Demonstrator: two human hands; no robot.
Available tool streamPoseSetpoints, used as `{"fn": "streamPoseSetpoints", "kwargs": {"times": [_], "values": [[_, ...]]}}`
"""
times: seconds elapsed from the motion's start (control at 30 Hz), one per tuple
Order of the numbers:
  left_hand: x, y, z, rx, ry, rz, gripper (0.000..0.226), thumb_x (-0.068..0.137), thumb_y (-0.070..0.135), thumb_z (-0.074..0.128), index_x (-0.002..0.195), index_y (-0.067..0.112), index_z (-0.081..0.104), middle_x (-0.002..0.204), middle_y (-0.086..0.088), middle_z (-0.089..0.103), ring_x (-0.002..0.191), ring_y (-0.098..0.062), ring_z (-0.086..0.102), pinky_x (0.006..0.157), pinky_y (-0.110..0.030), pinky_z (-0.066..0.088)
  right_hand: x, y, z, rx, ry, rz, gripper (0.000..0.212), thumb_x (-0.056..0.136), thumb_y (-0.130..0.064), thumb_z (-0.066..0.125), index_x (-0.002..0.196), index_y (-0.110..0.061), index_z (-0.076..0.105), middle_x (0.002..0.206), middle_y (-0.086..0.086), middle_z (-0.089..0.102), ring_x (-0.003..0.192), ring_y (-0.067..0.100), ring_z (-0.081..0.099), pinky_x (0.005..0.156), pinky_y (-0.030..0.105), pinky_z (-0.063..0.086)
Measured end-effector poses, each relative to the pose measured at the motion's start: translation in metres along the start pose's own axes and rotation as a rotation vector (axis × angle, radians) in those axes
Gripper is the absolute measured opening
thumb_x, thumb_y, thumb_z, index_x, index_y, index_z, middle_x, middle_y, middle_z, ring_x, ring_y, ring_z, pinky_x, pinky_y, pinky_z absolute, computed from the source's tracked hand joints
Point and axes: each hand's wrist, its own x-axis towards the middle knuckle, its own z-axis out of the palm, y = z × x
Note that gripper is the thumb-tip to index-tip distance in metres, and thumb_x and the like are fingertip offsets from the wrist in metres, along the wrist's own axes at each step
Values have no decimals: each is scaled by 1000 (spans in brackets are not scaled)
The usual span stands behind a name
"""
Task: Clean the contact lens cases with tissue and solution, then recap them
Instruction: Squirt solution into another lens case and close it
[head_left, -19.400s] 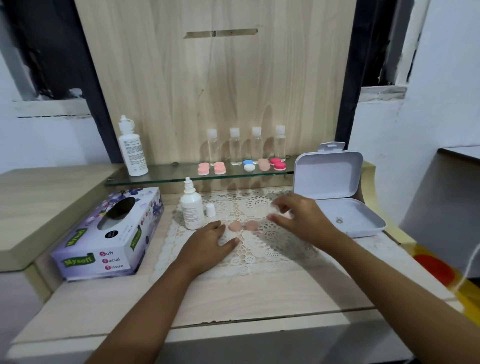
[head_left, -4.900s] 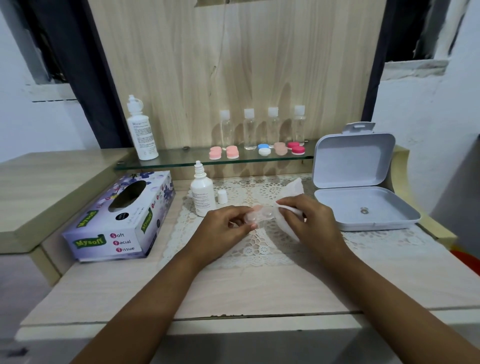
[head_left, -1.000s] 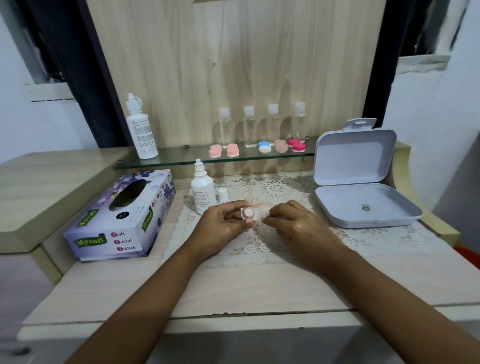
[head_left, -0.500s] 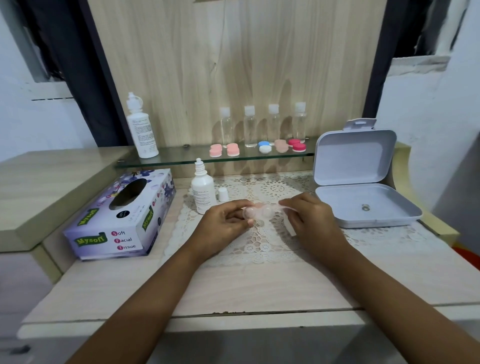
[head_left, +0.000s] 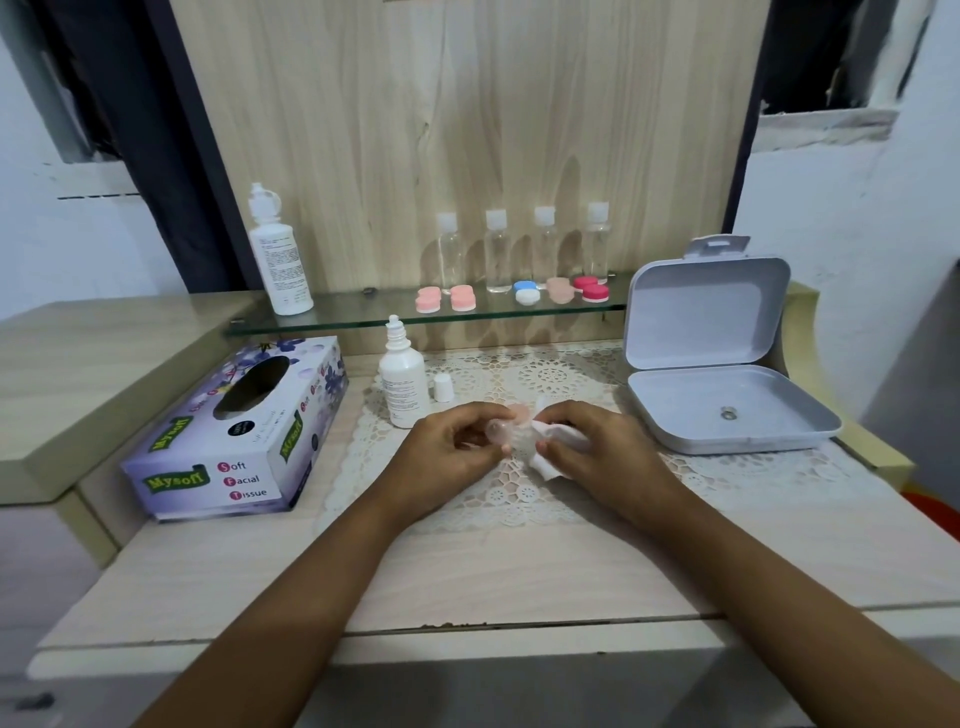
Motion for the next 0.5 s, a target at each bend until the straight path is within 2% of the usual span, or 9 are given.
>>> {"fn": "streamPoseSetpoints", "kwargs": {"times": [0.1,0.2,0.3,0.37,0.43,0.5], "values": [[1,0,0,47,17,16,14,88,17,62,97,25,68,91,0,70,83,-10,64,74,-16,49,0,2,2,-34,50,-142,17,79,-5,66,96,-8,67,94,5,68,85,10,58,75,6,36],[0,0,0,78,24,19,17,90,14,59,95,29,66,91,3,69,84,-4,63,74,-10,46,0,5,4,-62,26,-242,18,75,-5,64,93,-8,67,91,4,66,83,9,57,72,9,39],[0,-1,-1,97,23,-7,21,88,13,63,96,33,62,93,7,67,86,3,61,78,-8,46,1,9,5,-90,14,-255,19,75,-4,66,93,-9,69,93,3,67,81,9,61,71,12,42],[0,-1,-2,132,15,-16,24,86,12,64,98,33,61,96,12,65,89,10,59,79,-5,44,0,7,5,-102,32,-223,20,77,-7,63,95,-9,70,93,4,68,83,8,60,75,7,40],[1,-3,-3,188,9,-14,26,85,10,65,106,26,62,99,16,62,88,16,56,78,-1,40,-1,3,3,-114,60,-193,25,78,-14,54,96,-7,71,91,7,69,87,10,57,76,1,35],[1,-4,-3,266,0,2,30,85,9,65,113,18,63,102,15,60,88,18,53,78,3,36,-3,-3,0,-130,69,-170,33,80,-22,46,95,-4,70,89,11,69,86,14,56,75,5,35]]}}
